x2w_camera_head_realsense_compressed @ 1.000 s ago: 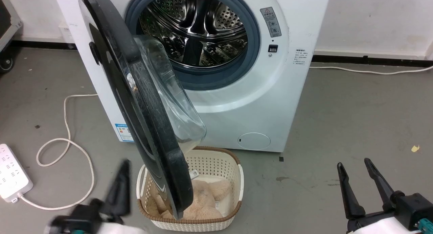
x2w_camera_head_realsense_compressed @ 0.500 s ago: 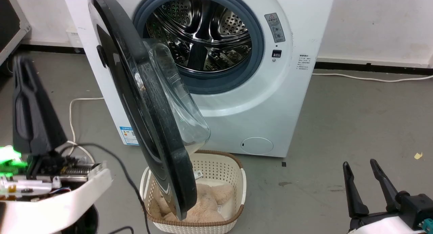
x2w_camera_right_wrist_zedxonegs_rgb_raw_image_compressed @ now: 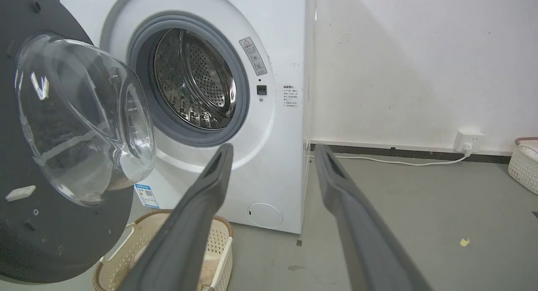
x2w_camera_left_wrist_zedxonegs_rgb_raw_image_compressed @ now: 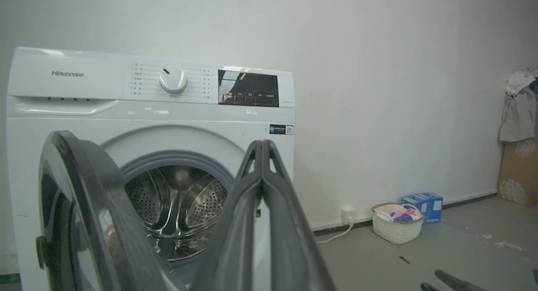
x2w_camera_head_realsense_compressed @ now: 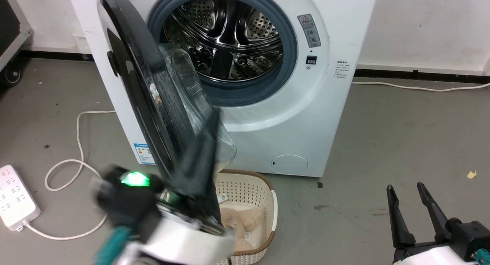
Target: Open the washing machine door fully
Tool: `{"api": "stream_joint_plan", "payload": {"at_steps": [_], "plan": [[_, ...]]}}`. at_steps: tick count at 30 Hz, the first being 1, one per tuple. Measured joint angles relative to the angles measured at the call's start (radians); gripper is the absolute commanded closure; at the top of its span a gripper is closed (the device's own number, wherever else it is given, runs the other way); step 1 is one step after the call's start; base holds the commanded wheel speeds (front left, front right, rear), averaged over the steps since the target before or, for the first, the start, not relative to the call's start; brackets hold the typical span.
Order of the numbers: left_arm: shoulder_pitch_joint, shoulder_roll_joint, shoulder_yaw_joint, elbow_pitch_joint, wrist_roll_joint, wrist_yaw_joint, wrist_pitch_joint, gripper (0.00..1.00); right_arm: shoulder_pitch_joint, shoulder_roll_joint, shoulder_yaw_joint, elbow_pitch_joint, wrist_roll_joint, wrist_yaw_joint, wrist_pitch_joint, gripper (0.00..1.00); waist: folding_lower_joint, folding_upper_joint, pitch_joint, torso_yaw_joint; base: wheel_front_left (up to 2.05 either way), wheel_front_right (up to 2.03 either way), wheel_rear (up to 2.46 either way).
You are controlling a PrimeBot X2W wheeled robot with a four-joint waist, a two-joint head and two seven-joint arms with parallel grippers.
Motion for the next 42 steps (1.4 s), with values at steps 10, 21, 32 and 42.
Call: {"api": "stream_joint_plan", "payload": {"at_steps": [10,21,32,42], "plan": [[0.153,-0.007,-0.093,0.293,-0.038,0.022,0.026,1.0,-0.001,0.0,0.003,0.006,0.0,0.0,-0.005,0.0,0.0001,0.0,0.012,-0.008,0.0,0.0,0.0],[0.149,-0.007,-0.034,0.526,-0.069,0.047,-0.039,1.0,-0.002,0.0,0.013,0.015,0.006,0.0,-0.005,0.0,0.0001,0.0,0.034,-0.003,0.0,0.0,0.0],[0.136,-0.003,-0.023,0.567,-0.085,0.054,-0.068,1.0,-0.001,0.001,0.003,0.018,0.008,0.0,-0.005,0.0,0.0001,0.0,0.037,0.087,0.0,0.0,0.0],[0.144,0.033,0.004,0.537,-0.091,0.071,-0.054,1.0,0.0,0.001,0.022,0.028,0.017,0.0,-0.006,0.0,0.0,0.0,0.028,0.262,0.0,0.0,0.0]]}}
